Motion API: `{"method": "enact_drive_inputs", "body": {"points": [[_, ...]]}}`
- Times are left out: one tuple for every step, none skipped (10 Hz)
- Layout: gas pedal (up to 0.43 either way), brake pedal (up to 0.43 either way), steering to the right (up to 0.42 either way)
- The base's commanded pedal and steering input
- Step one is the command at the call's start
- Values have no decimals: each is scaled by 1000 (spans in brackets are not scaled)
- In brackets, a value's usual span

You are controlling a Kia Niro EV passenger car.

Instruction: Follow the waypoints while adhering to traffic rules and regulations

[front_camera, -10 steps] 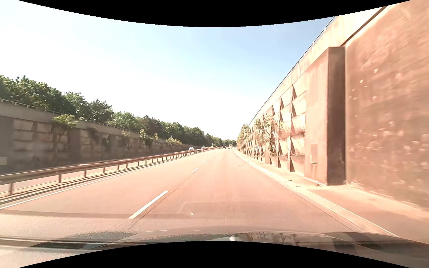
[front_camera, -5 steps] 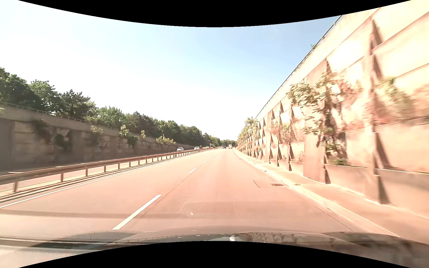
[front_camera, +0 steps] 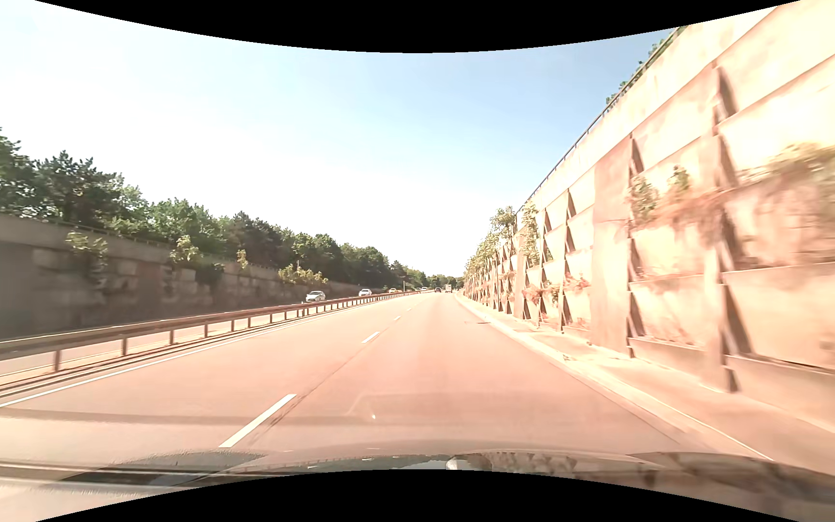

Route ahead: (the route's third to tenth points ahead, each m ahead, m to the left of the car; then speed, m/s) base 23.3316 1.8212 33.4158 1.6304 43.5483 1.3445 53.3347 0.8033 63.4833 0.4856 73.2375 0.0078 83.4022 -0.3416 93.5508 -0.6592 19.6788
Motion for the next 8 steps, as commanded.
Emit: {"method": "enact_drive_inputs", "body": {"points": [[228, 0, 3], [228, 0, 3], [228, 0, 3], [228, 0, 3], [228, 0, 3], [228, 0, 3], [228, 0, 3], [228, 0, 3]]}}
